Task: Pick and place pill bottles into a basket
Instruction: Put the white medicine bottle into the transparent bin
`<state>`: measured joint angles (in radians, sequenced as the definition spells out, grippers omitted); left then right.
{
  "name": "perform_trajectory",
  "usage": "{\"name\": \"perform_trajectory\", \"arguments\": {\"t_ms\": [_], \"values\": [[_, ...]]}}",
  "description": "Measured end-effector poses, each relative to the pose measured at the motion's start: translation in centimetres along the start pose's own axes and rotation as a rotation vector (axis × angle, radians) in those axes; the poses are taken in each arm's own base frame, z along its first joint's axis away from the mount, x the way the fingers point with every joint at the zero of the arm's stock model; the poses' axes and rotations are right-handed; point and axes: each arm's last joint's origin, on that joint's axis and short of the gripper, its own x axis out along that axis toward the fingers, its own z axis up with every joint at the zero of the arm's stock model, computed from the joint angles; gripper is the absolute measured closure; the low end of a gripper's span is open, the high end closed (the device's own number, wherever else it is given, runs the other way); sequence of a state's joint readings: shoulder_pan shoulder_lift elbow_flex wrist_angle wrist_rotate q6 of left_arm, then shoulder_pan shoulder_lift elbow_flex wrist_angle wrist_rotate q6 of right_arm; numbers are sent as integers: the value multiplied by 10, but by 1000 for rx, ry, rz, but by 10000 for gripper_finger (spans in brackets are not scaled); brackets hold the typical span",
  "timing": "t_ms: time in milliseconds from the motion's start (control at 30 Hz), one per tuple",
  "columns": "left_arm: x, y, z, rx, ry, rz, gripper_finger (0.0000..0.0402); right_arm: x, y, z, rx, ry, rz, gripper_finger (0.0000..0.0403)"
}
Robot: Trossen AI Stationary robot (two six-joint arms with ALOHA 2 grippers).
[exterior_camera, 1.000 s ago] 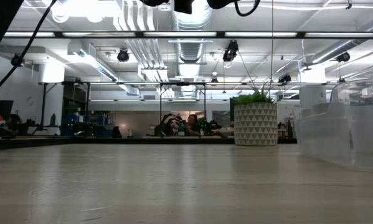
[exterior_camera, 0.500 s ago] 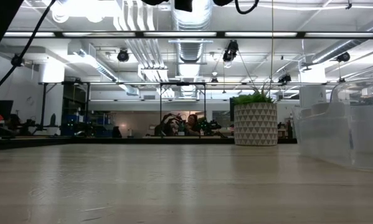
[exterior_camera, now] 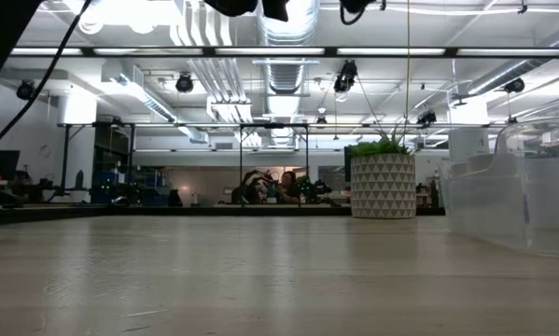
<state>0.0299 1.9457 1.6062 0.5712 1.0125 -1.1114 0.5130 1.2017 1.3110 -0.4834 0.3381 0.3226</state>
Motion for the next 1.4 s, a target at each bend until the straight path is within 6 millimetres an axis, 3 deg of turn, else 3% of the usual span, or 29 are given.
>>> {"name": "perform_trajectory", "arguments": {"t_ms": [233,533,800,1033,1400], "values": [[-18,5,17,144,-174,106,241,-17,4,18,208,-118,-156,77],[-31,2,29,242,-222,145,241,-33,-3,14,430,-42,-270,77],[-49,-12,41,333,-277,175,241,-49,2,10,446,-79,-352,77],[-49,-24,42,442,-270,280,240,-45,-2,11,456,-96,-389,77],[-45,-53,57,548,-318,258,240,-40,-9,10,465,-113,-437,77]]}}
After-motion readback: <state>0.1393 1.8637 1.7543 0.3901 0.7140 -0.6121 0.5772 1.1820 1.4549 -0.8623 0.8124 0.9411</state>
